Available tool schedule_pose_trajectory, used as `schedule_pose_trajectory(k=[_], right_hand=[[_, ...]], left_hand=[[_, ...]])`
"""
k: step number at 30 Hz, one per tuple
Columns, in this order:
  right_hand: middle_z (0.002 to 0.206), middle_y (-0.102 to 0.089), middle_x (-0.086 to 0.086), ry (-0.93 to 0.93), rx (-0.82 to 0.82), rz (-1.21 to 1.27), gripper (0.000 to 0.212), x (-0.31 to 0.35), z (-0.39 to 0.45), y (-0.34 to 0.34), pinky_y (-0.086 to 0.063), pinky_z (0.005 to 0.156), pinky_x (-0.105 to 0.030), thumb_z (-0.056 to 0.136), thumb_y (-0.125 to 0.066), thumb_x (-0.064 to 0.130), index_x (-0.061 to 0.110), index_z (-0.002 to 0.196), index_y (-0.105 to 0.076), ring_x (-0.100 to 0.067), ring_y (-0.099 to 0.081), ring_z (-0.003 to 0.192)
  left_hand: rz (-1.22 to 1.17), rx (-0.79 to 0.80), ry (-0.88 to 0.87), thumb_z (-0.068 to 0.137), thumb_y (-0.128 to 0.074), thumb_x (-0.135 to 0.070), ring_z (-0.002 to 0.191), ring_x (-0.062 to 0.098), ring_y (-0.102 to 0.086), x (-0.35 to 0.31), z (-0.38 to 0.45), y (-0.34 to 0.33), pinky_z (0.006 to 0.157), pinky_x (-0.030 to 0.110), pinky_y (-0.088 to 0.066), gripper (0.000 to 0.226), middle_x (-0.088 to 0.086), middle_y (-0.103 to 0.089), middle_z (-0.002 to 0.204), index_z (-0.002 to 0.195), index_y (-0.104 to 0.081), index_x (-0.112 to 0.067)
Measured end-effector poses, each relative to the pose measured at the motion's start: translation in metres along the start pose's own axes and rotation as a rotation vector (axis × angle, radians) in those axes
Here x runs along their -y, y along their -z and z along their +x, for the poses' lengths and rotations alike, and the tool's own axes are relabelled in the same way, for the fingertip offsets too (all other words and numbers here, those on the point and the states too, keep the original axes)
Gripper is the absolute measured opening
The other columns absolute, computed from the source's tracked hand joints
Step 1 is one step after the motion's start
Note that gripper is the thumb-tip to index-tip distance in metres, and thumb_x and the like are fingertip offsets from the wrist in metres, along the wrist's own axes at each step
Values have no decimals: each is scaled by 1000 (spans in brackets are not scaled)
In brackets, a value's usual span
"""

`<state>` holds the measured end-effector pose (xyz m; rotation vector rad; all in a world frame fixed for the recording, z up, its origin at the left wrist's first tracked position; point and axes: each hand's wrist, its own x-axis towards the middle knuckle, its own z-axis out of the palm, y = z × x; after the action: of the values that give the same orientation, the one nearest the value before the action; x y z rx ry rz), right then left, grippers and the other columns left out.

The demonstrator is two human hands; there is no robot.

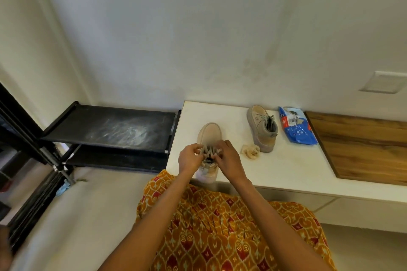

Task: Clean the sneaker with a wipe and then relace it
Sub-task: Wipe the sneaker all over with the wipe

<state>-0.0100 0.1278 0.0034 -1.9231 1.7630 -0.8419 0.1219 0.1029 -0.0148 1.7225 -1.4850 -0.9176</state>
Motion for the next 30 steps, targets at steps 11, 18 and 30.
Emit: schedule_pose_trajectory(k=[11, 18, 30], right_hand=[[95, -62, -4, -74, -68, -89, 11, -26, 1, 1, -49, 65, -32, 94, -48, 23, 21, 103, -54, -18, -55, 84], [99, -64, -8, 50, -24, -82, 23, -29, -6, 9, -46, 80, -41, 95, -45, 22, 19, 114, -56, -23, -55, 92], [112, -59, -4, 130, -139, -269, 39, -47, -7, 2, -41, 83, -36, 92, -31, 36, 16, 100, -63, -22, -49, 106]], left_hand=[[208, -187, -258, 95, -50, -30, 135, 22, -32, 0, -20, -36, 103, 34, -37, 23, 6, -42, 143, 103, -64, -12], [454, -215, -596, 83, -66, -24, 113, 26, -55, 14, -20, -25, 98, 39, -39, 11, 7, -63, 117, 90, -73, -20], [513, -171, -527, 79, -71, -33, 131, 26, -41, -8, 1, -24, 113, 50, -11, 7, 2, -58, 130, 79, -70, -26]])
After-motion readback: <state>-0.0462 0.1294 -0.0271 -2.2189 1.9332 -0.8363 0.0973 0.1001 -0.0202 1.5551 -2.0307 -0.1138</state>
